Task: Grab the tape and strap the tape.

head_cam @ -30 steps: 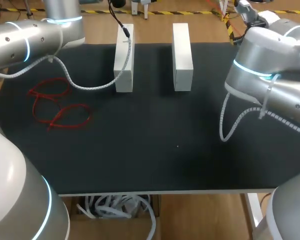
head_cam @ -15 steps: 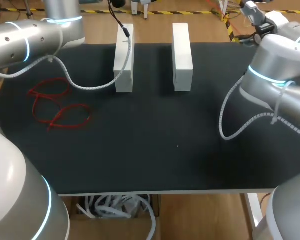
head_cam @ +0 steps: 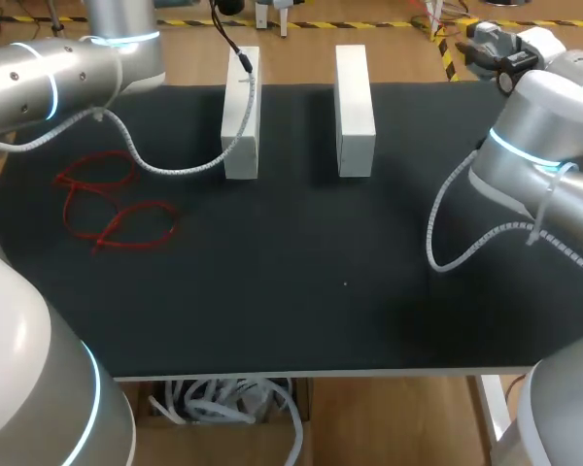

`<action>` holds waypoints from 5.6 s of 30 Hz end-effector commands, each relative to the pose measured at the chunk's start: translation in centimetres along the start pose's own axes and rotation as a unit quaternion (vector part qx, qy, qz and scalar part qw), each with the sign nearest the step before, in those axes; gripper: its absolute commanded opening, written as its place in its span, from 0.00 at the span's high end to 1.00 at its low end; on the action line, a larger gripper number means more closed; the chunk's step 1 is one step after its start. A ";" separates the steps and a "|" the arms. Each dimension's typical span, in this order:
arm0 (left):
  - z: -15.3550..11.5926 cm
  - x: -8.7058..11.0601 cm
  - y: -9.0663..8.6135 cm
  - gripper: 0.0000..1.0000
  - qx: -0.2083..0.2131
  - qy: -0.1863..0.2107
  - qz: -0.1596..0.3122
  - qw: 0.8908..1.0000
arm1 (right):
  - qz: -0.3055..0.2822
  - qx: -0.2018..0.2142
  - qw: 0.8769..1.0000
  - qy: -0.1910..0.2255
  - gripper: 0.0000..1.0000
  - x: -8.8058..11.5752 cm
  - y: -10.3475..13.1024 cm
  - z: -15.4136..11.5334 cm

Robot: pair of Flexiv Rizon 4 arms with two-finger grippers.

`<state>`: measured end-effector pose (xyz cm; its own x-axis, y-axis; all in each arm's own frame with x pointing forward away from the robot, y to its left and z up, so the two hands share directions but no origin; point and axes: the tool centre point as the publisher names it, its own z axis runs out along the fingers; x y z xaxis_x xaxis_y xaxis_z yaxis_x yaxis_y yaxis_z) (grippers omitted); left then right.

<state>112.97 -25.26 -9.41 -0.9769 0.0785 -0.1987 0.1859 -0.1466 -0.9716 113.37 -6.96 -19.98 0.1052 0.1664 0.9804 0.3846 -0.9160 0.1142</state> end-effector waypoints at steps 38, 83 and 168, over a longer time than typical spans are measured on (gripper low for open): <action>0.0 0.1 -0.1 1.00 -0.001 0.000 0.000 1.000 | -0.034 -0.027 0.999 -0.014 0.74 -1.8 3.5 -1.9; 0.0 0.1 -0.1 1.00 -0.001 0.000 0.000 1.000 | -0.039 -0.037 0.998 -0.013 0.64 -1.9 4.1 -0.4; 0.5 0.0 0.7 1.00 -0.290 0.046 -0.043 0.955 | -0.112 -0.002 0.994 0.000 1.00 -0.5 3.3 -0.6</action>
<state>112.88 -25.48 -10.68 -0.9844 0.1363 -0.1109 0.1446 0.2700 -0.9519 113.77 -10.14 -20.28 0.0144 0.3602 0.9328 0.3797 -0.8649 0.3282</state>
